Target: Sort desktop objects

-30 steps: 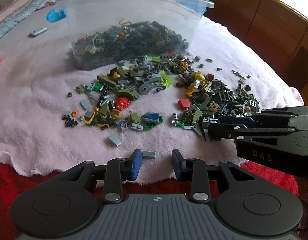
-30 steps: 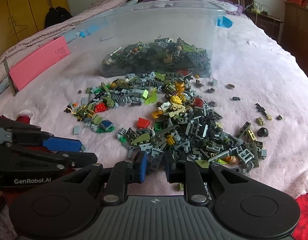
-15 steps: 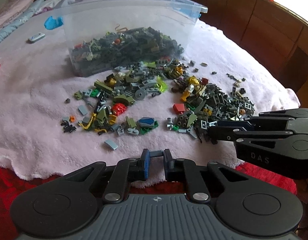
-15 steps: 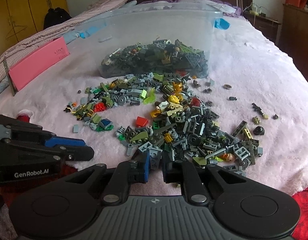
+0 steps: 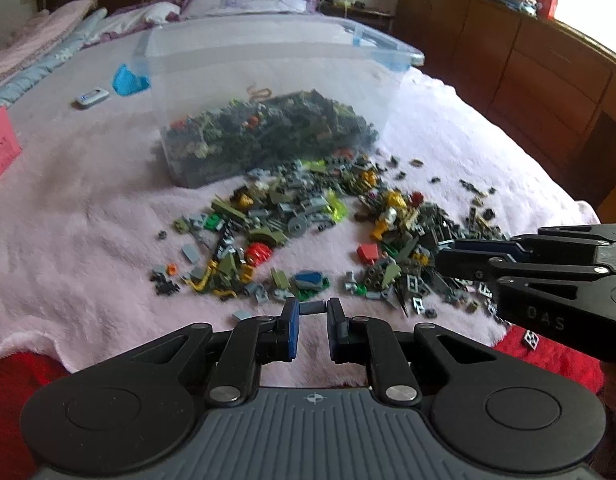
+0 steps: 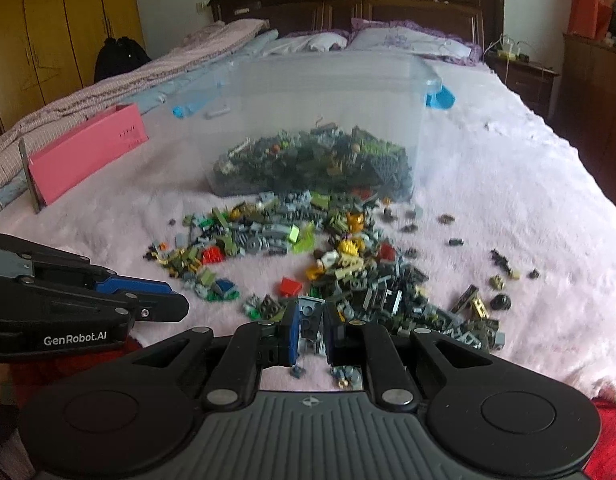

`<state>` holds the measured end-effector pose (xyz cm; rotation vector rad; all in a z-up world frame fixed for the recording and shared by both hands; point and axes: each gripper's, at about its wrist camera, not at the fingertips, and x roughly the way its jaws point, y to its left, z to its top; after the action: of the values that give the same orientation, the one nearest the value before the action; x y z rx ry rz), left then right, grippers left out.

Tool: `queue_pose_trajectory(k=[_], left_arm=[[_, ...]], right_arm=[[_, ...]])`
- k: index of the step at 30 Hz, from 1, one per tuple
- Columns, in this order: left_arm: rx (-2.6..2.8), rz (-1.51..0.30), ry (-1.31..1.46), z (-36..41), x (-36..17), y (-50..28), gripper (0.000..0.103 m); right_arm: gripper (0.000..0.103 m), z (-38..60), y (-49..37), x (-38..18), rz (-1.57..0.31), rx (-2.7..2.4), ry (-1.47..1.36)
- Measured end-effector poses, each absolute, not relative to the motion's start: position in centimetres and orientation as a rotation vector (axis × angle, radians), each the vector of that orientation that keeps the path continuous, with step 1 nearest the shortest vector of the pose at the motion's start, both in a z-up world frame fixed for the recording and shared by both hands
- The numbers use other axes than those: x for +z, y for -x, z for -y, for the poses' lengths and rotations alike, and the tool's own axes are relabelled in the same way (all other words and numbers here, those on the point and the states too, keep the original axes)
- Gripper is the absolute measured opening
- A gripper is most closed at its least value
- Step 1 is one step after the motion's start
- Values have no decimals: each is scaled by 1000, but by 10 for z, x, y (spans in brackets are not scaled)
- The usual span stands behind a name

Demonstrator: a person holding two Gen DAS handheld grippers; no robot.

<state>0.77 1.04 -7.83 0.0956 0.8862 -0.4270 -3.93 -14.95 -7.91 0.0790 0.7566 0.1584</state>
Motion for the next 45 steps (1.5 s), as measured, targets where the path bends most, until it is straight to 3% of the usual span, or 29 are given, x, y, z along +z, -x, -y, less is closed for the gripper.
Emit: queue_pose_trajectory(k=[17,45], left_arm=[[-331,-786,-83,-4,-35,-25,16],[-285,-749,-40,-13,-20,-31,17]], right_arm=[[14,147,28,-42,-674,169,-99],[14,137,25,-16,-616,179,-83]])
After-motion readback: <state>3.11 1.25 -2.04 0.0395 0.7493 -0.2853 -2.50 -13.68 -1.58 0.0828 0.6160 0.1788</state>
